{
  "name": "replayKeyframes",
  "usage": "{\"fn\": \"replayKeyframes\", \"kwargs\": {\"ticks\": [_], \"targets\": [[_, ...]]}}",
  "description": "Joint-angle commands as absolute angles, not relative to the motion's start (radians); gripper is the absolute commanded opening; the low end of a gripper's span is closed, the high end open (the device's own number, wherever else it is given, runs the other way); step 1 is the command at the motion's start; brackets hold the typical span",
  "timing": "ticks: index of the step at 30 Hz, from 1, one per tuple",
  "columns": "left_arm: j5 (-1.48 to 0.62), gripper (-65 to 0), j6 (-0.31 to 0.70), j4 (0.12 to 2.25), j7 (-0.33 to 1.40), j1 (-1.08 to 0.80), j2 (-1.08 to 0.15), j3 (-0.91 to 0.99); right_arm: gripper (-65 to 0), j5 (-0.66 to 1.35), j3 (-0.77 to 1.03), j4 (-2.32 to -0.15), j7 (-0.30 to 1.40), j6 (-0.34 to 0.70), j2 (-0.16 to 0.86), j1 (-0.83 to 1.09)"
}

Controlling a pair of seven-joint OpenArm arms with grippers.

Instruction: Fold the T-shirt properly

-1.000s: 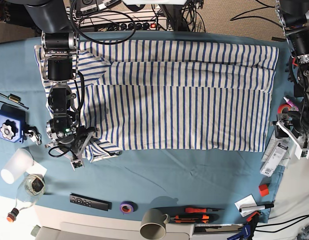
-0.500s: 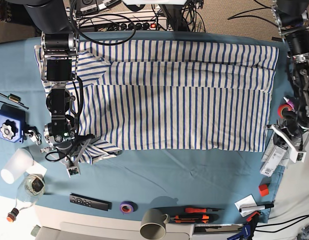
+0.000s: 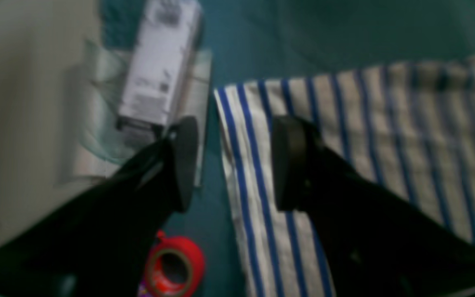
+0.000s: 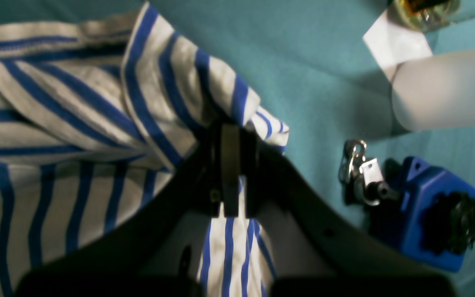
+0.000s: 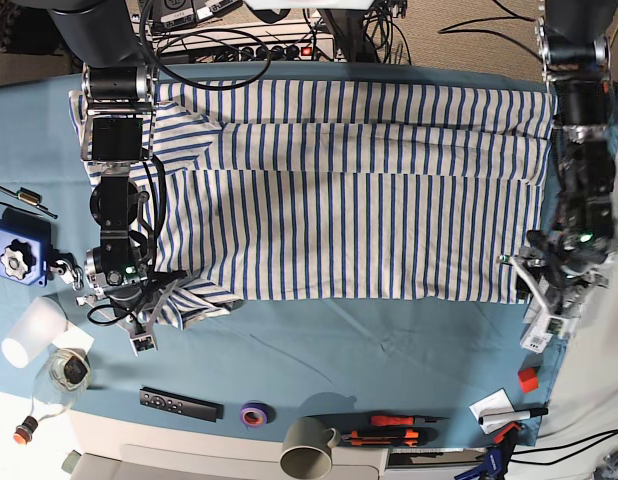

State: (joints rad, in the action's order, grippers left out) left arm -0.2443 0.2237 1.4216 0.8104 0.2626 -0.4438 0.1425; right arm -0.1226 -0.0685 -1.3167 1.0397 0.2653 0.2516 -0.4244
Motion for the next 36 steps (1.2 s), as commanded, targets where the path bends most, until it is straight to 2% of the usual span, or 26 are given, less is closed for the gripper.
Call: {"fn": "replayKeyframes", "kwargs": {"ticks": [1, 3, 8, 15, 24, 29, 36], "targets": [[-0.238, -35.3, 0.196, 1.416, 0.796, 0.309, -0.463, 0.134, -65.0, -0.128, -0.064, -1.336, 1.027, 0.259, 0.263, -0.458], [-0.239, -35.3, 0.163, 1.379, 0.823, 0.342, -0.463, 0.121, -65.0, -0.128, -0.064, -1.336, 1.035, 0.259, 0.264, -0.458], [-0.239, -35.4, 0.154, 1.262, 0.831, 0.415, -0.463, 0.121, -65.0, -0.122, -0.064, -1.336, 1.04, 0.26, 0.263, -0.458], [-0.273, -35.4, 0.235, 1.04, 0.825, 0.483, -0.463, 0.121, -65.0, -0.075, -0.064, -1.336, 1.047, 0.26, 0.264, -0.458], [-0.326, -35.5, 0.264, 1.029, 0.791, 0.485, -0.453, 0.121, -65.0, -0.075, -0.064, -1.336, 1.063, 0.261, 0.264, -0.458], [-0.319, -40.4, 0.259, 0.978, 0.74, 0.485, -0.431, 0.121, -65.0, -0.075, -0.064, -1.336, 1.064, 0.261, 0.264, -0.458], [-0.265, -41.3, 0.26, 0.912, 0.744, 0.485, -0.415, 0.121, -65.0, -0.075, -0.064, -1.336, 1.068, 0.261, 0.264, -0.458]]}}
